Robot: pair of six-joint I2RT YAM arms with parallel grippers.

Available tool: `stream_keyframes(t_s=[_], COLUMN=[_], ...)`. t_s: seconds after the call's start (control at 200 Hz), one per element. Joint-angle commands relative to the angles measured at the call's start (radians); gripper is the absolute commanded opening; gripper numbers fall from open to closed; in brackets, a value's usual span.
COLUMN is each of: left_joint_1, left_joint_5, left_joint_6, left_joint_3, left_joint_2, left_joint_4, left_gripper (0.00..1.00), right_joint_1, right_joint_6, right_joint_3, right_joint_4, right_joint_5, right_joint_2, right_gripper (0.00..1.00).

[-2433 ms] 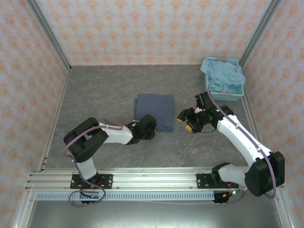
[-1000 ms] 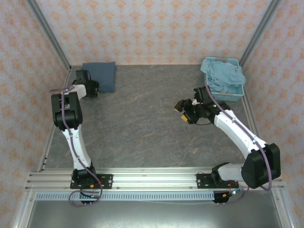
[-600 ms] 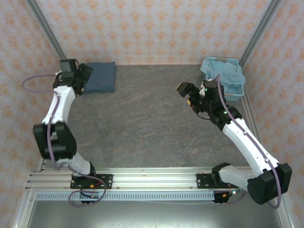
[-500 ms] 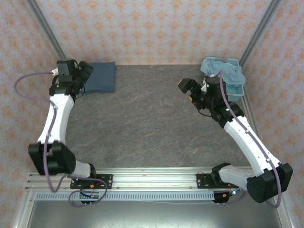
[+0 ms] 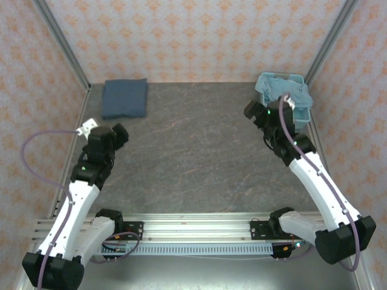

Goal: Fold and stack the t-shirts

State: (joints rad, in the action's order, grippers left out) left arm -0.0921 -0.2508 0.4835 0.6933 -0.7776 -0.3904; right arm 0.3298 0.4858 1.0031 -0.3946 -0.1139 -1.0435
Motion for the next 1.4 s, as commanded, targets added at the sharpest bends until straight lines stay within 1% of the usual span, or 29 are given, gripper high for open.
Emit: stream_keyframes(t_s=[0.0,0.025,0.07,0.125,0.205,0.245,0.31,0.445,0.475,0.51,0.555,0.62,0.671,0.716,0.776,0.836,0.911,0.936,0.961,0.976,1.016,1.056,1.096,1.136,1.176,1.211,1.251,1.286,1.396], left_joint_1=[-0.003,-0.004,-0.005,-0.004,0.0,0.007,0.02,0.067,0.081,0.091,0.099,0.108,0.115,0.109,0.099,0.091,0.09,0.091,0.087,0.085,0.071,0.06,0.06,0.06,0.06,0.06,0.061,0.061,0.045], left_joint_5=[-0.062,-0.058,-0.054,-0.055,-0.103,-0.101,-0.079,-0.001,0.024,0.043,0.06,0.08,0.092,0.111,0.144,0.154,0.108,0.107,0.111,0.107,0.104,0.093,0.092,0.093,0.092,0.095,0.093,0.094,0.073], left_joint_6=[-0.219,-0.232,-0.254,-0.289,-0.305,-0.314,-0.325,-0.356,-0.359,-0.362,-0.365,-0.376,-0.379,-0.393,-0.419,-0.433,-0.419,-0.419,-0.416,-0.418,-0.444,-0.442,-0.448,-0.443,-0.447,-0.443,-0.448,-0.446,-0.465], left_joint_3=[-0.176,-0.225,-0.311,-0.401,-0.463,-0.477,-0.471,-0.397,-0.373,-0.343,-0.309,-0.265,-0.238,-0.208,-0.228,-0.305,-0.408,-0.399,-0.359,-0.338,-0.309,-0.285,-0.3,-0.287,-0.296,-0.288,-0.294,-0.289,-0.283], left_joint_2=[0.085,0.104,0.126,0.124,0.045,-0.012,-0.108,-0.317,-0.37,-0.426,-0.492,-0.578,-0.631,-0.642,-0.642,-0.644,-0.715,-0.707,-0.683,-0.687,-0.723,-0.706,-0.721,-0.708,-0.718,-0.709,-0.717,-0.711,-0.718], left_joint_4=[0.189,0.236,0.34,0.479,0.61,0.664,0.742,0.867,0.889,0.912,0.949,0.993,0.997,0.955,0.997,1.132,1.407,1.379,1.251,1.212,1.226,1.143,1.2,1.151,1.19,1.155,1.182,1.159,1.162], left_gripper=[1.0,1.0,1.0,1.0,1.0,1.0,1.0,1.0,1.0,1.0,1.0,1.0,1.0,1.0,1.0,1.0,1.0,1.0,1.0,1.0,1.0,1.0,1.0,1.0,1.0,1.0,1.0,1.0,1.0], right_joint_1=[-0.004,-0.012,-0.033,-0.051,-0.092,-0.114,-0.145,-0.217,-0.231,-0.24,-0.25,-0.264,-0.267,-0.279,-0.302,-0.31,-0.309,-0.309,-0.309,-0.308,-0.308,-0.308,-0.306,-0.297,-0.293,-0.293,-0.292,-0.291,-0.291], right_joint_6=[-0.285,-0.317,-0.365,-0.399,-0.403,-0.41,-0.425,-0.434,-0.438,-0.442,-0.449,-0.454,-0.478,-0.487,-0.472,-0.472,-0.492,-0.489,-0.488,-0.488,-0.49,-0.49,-0.495,-0.504,-0.505,-0.506,-0.506,-0.506,-0.506], right_joint_3=[-0.229,-0.288,-0.363,-0.425,-0.501,-0.532,-0.571,-0.598,-0.594,-0.573,-0.57,-0.55,-0.531,-0.543,-0.561,-0.592,-0.613,-0.612,-0.608,-0.608,-0.608,-0.599,-0.595,-0.588,-0.589,-0.59,-0.593,-0.596,-0.6], right_joint_4=[0.248,0.305,0.38,0.433,0.503,0.551,0.635,0.798,0.832,0.828,0.9,0.947,0.957,1.018,1.073,1.164,1.226,1.219,1.202,1.205,1.215,1.195,1.193,1.181,1.185,1.186,1.188,1.193,1.197], right_joint_5=[-0.234,-0.251,-0.241,-0.253,-0.258,-0.256,-0.257,-0.194,-0.18,-0.166,-0.147,-0.112,-0.106,-0.09,-0.056,-0.035,0.003,-0.002,-0.003,-0.003,-0.004,-0.004,-0.007,-0.016,-0.024,-0.025,-0.025,-0.026,-0.023], right_joint_2=[0.077,0.092,0.104,0.096,0.047,0.017,-0.035,-0.172,-0.205,-0.228,-0.269,-0.318,-0.346,-0.373,-0.408,-0.448,-0.476,-0.475,-0.47,-0.471,-0.476,-0.476,-0.48,-0.481,-0.483,-0.482,-0.479,-0.479,-0.476], right_gripper=[0.99,0.99,0.99,0.99,0.99,0.99,0.99,0.99,0.99,0.99,0.99,0.99,0.99,0.99,0.99,0.99,0.99,0.99,0.99,0.99,0.99,0.99,0.99,0.99,0.99,0.99,0.99,0.99,0.99])
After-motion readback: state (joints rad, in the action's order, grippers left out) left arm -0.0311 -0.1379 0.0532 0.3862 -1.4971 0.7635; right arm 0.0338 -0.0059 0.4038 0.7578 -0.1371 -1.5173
